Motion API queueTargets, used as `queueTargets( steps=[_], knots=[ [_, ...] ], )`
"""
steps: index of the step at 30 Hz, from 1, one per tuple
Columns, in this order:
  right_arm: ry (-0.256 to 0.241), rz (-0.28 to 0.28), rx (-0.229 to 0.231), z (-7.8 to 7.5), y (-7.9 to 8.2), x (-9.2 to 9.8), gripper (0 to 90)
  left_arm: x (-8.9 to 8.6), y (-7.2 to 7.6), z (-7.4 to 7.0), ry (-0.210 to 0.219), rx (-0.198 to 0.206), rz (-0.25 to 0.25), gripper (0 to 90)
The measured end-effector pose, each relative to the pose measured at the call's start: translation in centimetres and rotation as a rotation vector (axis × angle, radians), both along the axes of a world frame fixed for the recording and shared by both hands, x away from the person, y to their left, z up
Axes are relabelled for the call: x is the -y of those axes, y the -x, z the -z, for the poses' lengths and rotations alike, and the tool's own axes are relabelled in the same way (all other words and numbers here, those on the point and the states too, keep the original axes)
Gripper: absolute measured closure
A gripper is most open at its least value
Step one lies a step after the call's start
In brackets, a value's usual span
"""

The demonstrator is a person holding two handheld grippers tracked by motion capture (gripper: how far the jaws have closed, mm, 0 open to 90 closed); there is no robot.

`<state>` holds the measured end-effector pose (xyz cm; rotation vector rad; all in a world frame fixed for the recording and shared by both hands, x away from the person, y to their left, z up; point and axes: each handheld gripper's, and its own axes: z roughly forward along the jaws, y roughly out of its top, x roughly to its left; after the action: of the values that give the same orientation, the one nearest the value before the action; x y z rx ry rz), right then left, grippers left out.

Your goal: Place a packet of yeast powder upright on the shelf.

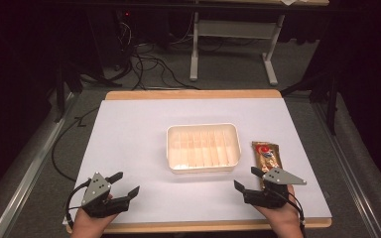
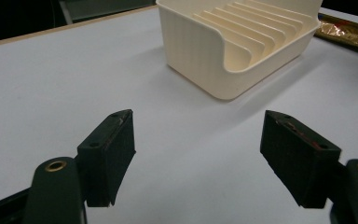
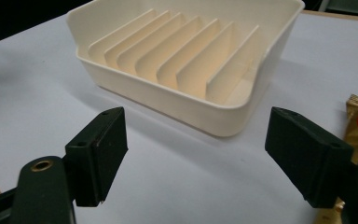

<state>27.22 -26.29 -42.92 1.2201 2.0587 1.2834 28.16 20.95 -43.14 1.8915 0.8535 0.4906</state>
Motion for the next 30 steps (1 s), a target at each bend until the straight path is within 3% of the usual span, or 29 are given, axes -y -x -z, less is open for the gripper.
queueTargets(
  steps=[5, 14, 16, 17, 20, 23, 25, 26, 27, 28, 30],
  knots=[
    [-0.026, 0.033, 0.004, -0.1, -0.1, 0.8, 23.0, 0.0, -0.2, 0.0, -0.009, 0.001, 0.005, 26.4],
    [-0.009, 0.080, -0.002, 0.0, -0.3, 1.7, 28.7, 0.1, -0.2, 0.1, -0.020, -0.003, 0.004, 26.4],
    [0.007, 0.116, 0.003, -0.3, -0.3, 2.2, 33.3, 0.2, -0.1, 0.1, -0.034, 0.003, 0.007, 26.4],
    [-0.010, 0.116, -0.003, -0.5, -0.4, 2.7, 39.9, 0.2, -0.1, 0.2, -0.039, -0.001, 0.010, 26.4],
    [-0.009, 0.136, -0.001, -0.5, -0.5, 3.4, 43.7, 0.2, -0.2, 0.2, -0.036, -0.001, 0.008, 26.4],
    [0.010, 0.195, -0.005, -0.6, -0.7, 5.3, 60.7, 0.1, -0.2, 0.1, -0.033, 0.000, 0.007, 26.5],
    [0.010, 0.206, -0.011, -0.5, -0.8, 5.7, 64.7, 0.1, -0.2, 0.1, -0.032, 0.001, 0.005, 26.5],
    [0.005, 0.256, -0.040, -0.2, -1.0, 7.1, 77.2, 0.0, -0.2, 0.1, -0.030, 0.002, 0.005, 26.5],
    [0.005, 0.256, -0.040, -0.2, -1.0, 7.1, 77.2, 0.0, -0.1, 0.1, -0.028, 0.002, 0.004, 26.5],
    [0.015, 0.308, -0.062, 0.2, -1.4, 8.5, 88.6, 0.0, -0.1, 0.1, -0.028, 0.002, 0.004, 26.5],
    [0.027, 0.322, -0.069, 0.4, -1.6, 8.9, 90.0, 0.0, -0.2, 0.1, -0.031, 0.000, 0.006, 26.5]
  ],
)
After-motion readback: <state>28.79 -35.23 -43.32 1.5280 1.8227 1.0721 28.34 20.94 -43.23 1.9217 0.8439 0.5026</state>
